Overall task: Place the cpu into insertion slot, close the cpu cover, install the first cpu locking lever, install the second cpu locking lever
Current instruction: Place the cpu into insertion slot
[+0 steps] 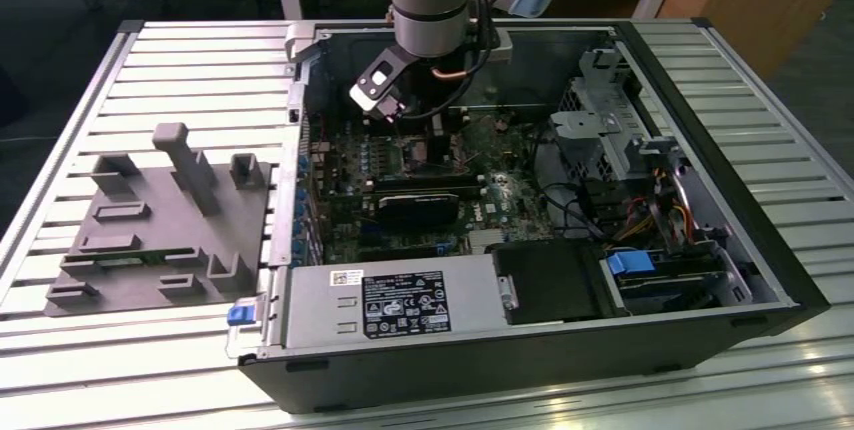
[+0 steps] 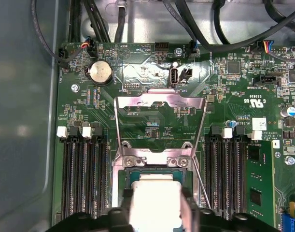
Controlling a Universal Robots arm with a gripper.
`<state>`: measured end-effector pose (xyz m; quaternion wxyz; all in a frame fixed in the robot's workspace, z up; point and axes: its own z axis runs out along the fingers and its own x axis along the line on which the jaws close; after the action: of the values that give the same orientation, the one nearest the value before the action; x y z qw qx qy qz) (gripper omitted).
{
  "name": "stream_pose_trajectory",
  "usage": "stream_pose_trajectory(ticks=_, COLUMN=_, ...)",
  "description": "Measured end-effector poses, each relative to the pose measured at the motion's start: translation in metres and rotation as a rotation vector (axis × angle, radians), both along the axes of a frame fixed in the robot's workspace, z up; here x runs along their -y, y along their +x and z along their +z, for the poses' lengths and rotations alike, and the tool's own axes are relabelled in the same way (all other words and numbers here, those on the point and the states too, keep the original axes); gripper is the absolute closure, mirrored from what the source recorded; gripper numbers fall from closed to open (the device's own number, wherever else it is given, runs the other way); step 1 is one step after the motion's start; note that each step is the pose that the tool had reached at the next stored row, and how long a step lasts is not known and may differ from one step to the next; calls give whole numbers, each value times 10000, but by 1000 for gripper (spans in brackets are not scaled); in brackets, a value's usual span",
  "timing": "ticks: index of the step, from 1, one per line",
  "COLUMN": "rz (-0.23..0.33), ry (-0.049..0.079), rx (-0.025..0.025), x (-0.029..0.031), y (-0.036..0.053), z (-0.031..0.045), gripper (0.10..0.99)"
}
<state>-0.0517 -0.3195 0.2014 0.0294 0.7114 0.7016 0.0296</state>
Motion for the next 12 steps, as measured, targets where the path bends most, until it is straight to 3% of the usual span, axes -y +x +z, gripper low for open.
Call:
stream_pose_trajectory(ticks=4, rz=-1, ry=0, rx=0, x=0, y=0, z=0, gripper=745)
stream_pose_trajectory(ticks=5, rz=-1, ry=0, rx=0, x=0, y=0, z=0, gripper=745)
stream_pose_trajectory(ticks=7, rz=-1, ry=0, rx=0, x=0, y=0, z=0, gripper=863)
stream_pose_trajectory(ticks=9, rz=-1, ry=0, rx=0, x=0, y=0, z=0, gripper=863)
stream_pose_trajectory(ticks=10, rz=-1, ry=0, rx=0, x=0, y=0, z=0, gripper=980)
stream_pose_trajectory(ticks=12, rz=-1, ry=-1, rx=0, x=0, y=0, z=0, gripper=984)
